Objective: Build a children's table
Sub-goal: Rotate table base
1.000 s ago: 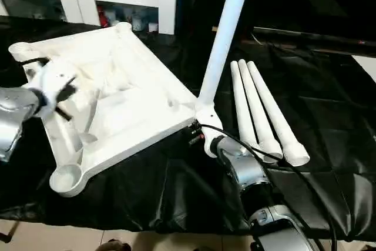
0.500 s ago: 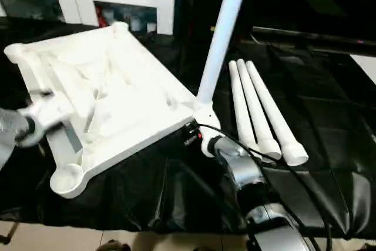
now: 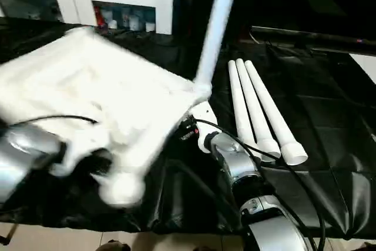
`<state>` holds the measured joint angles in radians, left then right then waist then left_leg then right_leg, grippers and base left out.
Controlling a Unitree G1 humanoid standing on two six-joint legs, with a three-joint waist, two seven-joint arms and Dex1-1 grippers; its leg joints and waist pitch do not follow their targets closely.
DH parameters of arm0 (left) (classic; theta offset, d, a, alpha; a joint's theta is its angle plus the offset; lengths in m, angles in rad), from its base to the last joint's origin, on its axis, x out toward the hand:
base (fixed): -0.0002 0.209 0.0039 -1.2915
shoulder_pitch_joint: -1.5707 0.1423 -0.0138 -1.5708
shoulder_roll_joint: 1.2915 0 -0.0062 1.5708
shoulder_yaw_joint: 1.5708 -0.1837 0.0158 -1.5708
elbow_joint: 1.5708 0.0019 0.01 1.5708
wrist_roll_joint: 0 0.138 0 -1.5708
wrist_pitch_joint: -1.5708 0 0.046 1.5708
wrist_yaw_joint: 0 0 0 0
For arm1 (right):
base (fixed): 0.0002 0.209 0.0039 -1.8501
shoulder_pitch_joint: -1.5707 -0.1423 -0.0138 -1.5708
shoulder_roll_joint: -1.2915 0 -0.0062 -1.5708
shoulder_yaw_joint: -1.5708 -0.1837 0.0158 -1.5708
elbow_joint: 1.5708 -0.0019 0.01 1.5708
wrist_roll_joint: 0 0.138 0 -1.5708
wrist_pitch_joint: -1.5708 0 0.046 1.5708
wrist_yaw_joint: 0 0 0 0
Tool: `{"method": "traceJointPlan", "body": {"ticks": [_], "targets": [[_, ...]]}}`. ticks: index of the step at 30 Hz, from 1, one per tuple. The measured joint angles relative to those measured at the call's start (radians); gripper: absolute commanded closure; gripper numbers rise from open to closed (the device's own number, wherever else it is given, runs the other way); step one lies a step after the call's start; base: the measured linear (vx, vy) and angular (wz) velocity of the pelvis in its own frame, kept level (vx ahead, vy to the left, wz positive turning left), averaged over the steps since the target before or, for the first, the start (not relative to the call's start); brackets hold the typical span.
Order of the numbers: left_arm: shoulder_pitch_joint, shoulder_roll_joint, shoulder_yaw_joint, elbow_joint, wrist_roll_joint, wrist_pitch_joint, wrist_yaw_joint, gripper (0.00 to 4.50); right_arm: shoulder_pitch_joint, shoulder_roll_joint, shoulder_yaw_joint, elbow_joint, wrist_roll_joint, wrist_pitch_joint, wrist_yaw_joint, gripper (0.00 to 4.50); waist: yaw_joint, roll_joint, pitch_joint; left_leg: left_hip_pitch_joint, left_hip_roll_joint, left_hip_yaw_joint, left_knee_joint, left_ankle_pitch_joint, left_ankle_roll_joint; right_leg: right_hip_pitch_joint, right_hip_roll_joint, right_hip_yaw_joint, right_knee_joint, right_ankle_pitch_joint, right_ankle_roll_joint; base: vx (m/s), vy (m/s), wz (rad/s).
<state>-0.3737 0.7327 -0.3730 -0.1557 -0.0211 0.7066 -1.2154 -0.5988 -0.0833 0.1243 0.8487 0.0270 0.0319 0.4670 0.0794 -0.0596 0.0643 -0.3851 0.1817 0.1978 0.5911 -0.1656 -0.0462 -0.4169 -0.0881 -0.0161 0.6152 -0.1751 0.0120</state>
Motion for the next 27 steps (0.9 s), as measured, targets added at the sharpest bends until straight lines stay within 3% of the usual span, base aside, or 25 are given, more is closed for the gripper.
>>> {"method": "traceJointPlan", "body": {"ticks": [4,11,15,17,19,23,24,27], "targets": [[-0.034,-0.081,-0.029,0.017,0.012,-0.017,0.046,4.50,-0.014,0.002,0.000,0.018,-0.001,-0.005,0.001,4.48,0.002,0.000,0.000,0.000,0.000,0.000,0.000,0.000,0.000,0.000,0.000,0.000,0.000,0.000,0.000,0.000,0.000,0.00],[-0.153,-0.295,-0.034,0.272,0.092,-0.135,0.310,4.50,-0.011,-0.014,0.000,0.006,-0.003,-0.017,0.000,4.48,0.006,0.001,0.000,-0.001,0.000,0.000,0.000,0.000,0.000,0.001,0.000,0.000,0.000,0.002,0.000,0.000,0.000,0.00],[-0.214,-0.398,-0.015,0.404,0.105,-0.187,0.436,4.50,0.036,-0.057,-0.011,-0.098,0.000,-0.006,-0.002,4.48,0.011,0.003,0.001,-0.002,0.000,0.000,0.000,0.001,-0.001,0.001,0.000,0.000,-0.001,0.003,0.000,0.000,0.000,0.00],[-0.227,-0.411,-0.008,0.440,0.119,-0.214,0.476,4.50,0.056,-0.075,-0.025,-0.167,0.002,0.010,-0.005,4.48,0.009,0.005,0.000,-0.002,0.000,0.000,0.000,0.001,0.000,0.001,0.000,0.000,-0.001,0.003,0.001,0.000,0.000,0.00],[-0.229,-0.424,0.006,0.462,0.129,-0.239,0.510,4.50,0.083,-0.110,-0.044,-0.264,0.000,0.070,-0.025,4.48,0.008,0.008,-0.001,-0.002,0.000,0.000,0.000,0.001,0.000,0.001,0.000,0.000,-0.002,0.003,0.001,0.000,0.000,0.00],[-0.223,-0.395,0.007,0.447,0.136,-0.279,0.531,4.50,0.116,-0.145,-0.094,-0.444,0.001,0.269,-0.096,4.48,0.008,0.008,-0.001,-0.002,0.002,-0.001,0.000,0.001,-0.001,0.001,0.002,0.000,-0.003,0.003,0.002,0.000,0.000,0.00],[-0.209,-0.387,0.027,0.409,0.130,-0.279,0.528,4.17,0.132,-0.148,-0.113,-0.500,0.014,0.299,-0.096,4.22,0.008,0.008,-0.001,-0.002,0.003,0.000,0.000,0.001,-0.001,0.001,0.003,0.000,-0.003,0.003,0.002,0.000,0.000,0.00],[-0.183,-0.402,0.098,0.324,0.075,-0.271,0.520,4.09,0.138,-0.154,-0.156,-0.576,0.045,0.333,-0.116,4.14,0.008,0.009,0.000,-0.002,0.004,0.000,0.000,0.001,-0.001,0.001,0.003,0.000,-0.004,0.003,0.002,0.000,0.000,0.00]]}}
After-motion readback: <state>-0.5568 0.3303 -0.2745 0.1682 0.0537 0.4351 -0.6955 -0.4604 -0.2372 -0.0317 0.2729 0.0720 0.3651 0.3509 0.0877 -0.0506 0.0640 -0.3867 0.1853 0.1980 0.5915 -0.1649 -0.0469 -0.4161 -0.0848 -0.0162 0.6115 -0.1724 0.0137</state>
